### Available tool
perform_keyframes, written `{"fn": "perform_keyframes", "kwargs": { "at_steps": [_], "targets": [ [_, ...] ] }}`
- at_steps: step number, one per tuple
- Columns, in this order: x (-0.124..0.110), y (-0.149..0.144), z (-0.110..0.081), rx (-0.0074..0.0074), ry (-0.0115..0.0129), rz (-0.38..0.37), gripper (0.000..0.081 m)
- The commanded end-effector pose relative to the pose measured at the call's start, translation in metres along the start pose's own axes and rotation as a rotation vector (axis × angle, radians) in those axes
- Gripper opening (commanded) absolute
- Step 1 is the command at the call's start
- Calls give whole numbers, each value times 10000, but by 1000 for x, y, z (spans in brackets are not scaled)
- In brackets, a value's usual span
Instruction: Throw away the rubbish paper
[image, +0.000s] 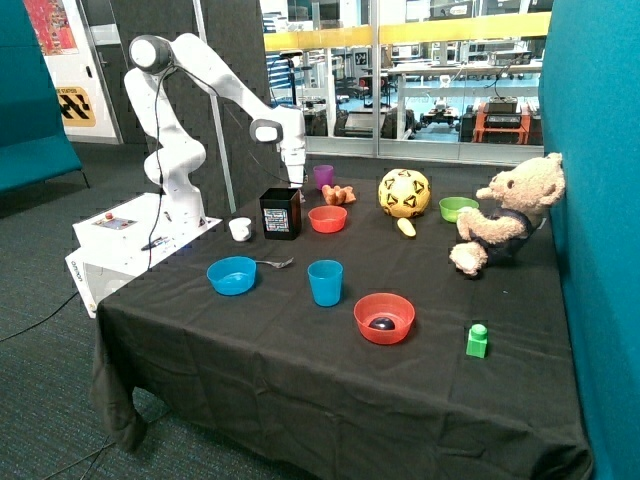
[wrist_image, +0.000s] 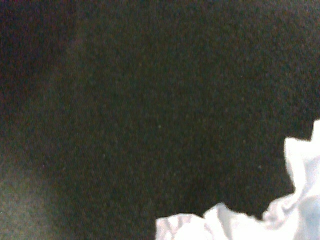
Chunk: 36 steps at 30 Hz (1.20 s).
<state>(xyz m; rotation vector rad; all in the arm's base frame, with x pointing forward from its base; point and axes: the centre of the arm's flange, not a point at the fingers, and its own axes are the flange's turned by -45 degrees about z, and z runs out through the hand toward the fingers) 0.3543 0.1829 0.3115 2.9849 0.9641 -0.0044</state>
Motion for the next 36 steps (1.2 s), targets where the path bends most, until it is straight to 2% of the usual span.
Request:
{"fn": "perform_keyframes", "kwargs": {
  "at_steps": [1,8,11,12,13,16,17,18,22,36],
  "targets": [
    [-5,2,1,38,42,-26,808],
    [-8,-4,10,38,42,-21,808],
    [-9,-5,12,38,42,-48,727],
    [-9,-6,12,38,42,-50,676],
    [-9,-6,13,38,42,-72,572],
    [-10,-7,13,38,42,-104,146],
    [-10,-8,13,38,42,-63,73],
    [-10,-8,13,38,42,-43,36],
    [-9,-7,12,38,42,27,2],
    [-9,-6,9,38,42,75,0]
  ]
}}
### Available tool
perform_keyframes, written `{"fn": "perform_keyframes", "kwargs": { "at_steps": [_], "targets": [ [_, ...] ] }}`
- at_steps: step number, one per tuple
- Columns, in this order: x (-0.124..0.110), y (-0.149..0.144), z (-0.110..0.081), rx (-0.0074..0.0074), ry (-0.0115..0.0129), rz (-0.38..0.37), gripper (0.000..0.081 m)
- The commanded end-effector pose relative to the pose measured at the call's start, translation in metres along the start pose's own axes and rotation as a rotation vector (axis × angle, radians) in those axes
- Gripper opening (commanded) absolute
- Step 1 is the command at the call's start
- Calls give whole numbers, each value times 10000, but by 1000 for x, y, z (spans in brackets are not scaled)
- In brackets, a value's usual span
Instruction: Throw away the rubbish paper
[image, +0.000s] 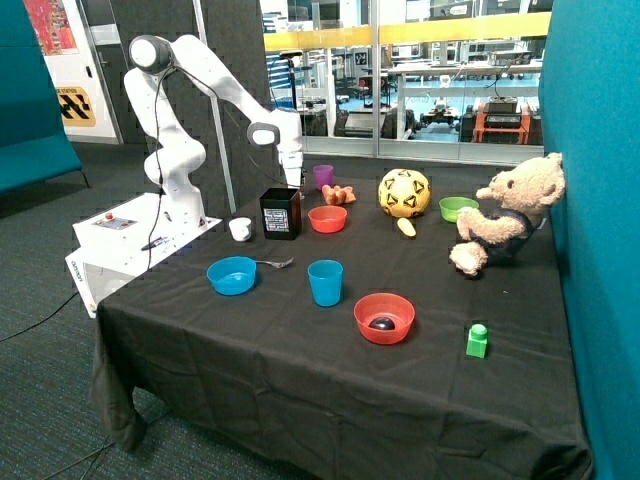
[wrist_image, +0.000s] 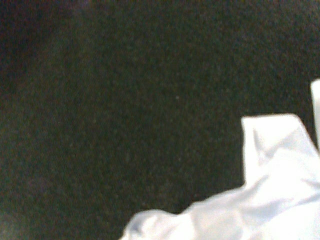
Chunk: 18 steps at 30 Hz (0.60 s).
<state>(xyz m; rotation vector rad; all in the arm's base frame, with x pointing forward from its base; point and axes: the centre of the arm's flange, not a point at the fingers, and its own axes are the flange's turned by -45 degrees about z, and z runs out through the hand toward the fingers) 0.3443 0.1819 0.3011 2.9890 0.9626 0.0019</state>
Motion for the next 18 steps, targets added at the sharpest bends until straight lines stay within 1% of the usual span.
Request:
{"fn": "perform_keyframes", "kwargs": {
  "at_steps": [1,11,18],
  "targets": [
    [-1,0,-1,18,-7,59,0],
    [1,3,0,18,-7,158,0],
    [0,-1,1,18,-7,103,0]
  ]
}}
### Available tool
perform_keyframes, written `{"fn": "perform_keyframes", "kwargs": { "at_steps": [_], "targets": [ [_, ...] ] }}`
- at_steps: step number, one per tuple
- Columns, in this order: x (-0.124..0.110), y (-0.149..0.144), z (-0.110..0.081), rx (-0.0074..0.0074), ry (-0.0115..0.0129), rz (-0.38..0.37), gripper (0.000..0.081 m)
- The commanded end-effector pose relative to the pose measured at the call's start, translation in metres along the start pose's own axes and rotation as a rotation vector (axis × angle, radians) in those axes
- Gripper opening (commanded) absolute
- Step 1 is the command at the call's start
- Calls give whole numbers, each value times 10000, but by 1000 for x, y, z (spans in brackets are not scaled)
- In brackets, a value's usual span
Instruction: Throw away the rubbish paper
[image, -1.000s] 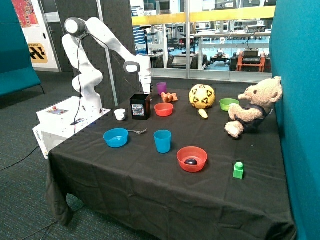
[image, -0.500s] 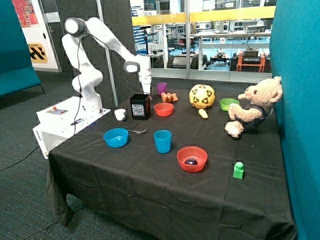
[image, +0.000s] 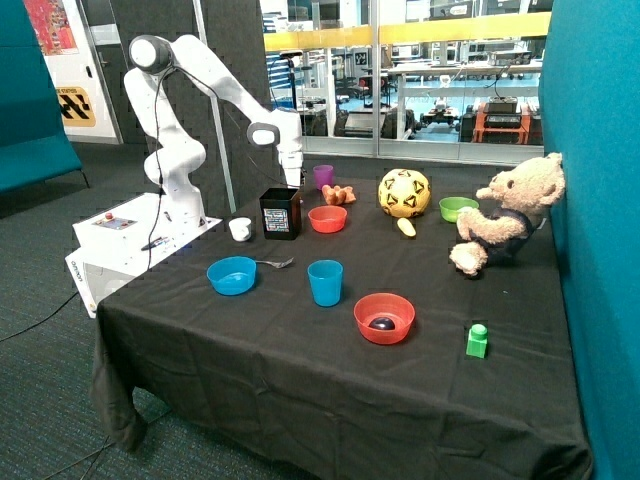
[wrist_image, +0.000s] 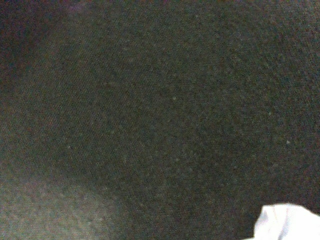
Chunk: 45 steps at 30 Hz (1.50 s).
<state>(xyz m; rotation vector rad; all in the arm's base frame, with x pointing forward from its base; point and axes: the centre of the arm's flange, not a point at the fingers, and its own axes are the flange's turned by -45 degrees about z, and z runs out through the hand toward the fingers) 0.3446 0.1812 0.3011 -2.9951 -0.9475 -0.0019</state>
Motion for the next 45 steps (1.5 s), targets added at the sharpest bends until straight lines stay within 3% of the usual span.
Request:
{"fn": "perform_keyframes", "kwargs": {
  "at_steps": [1,7,17,25,45],
  "targets": [
    [0,-2,1,2,-12,-21,0],
    [2,-4,-11,2,-12,-185,0],
    [19,12,-69,2,-12,-333,0],
    [28,35,-102,2,-12,439,0],
    [23,97,-160,0,-13,2270,0]
  ]
}}
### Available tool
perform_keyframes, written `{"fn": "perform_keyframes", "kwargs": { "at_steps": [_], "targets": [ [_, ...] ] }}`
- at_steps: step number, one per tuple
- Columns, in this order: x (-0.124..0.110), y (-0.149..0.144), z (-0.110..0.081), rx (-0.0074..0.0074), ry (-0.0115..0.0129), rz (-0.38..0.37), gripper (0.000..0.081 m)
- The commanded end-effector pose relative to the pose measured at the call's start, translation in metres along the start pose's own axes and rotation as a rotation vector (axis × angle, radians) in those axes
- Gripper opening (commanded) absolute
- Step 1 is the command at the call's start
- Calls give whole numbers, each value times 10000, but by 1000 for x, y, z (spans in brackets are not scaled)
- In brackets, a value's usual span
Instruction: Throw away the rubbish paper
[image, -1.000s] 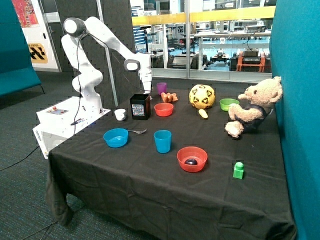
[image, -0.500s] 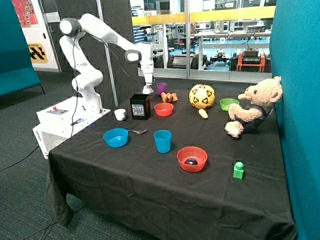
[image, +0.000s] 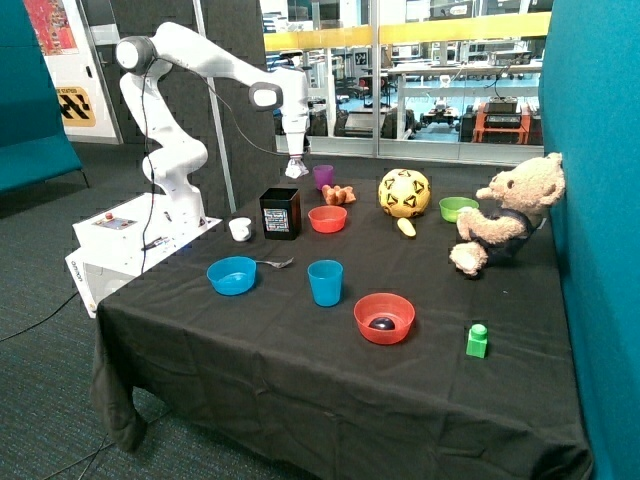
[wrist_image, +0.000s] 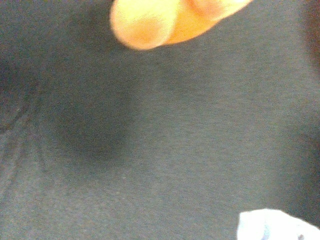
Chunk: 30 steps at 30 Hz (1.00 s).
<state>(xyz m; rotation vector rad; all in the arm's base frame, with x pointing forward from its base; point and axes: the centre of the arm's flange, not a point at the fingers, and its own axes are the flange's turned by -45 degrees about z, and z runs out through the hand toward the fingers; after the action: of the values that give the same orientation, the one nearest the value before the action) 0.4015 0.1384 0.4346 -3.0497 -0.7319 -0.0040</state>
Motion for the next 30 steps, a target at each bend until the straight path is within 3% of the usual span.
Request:
{"fn": "perform_keyframes", "kwargs": {
  "at_steps": [1,7,14,19,30],
  "targets": [
    [5,34,-29,-48,-35,1106,0],
    [3,71,-36,-49,-33,1601,0],
    [-3,110,-28,-51,-31,2714,0],
    [-7,139,-22,-51,-30,3064,0],
    [-20,154,-17,-52,-29,3258,0]
  ]
}}
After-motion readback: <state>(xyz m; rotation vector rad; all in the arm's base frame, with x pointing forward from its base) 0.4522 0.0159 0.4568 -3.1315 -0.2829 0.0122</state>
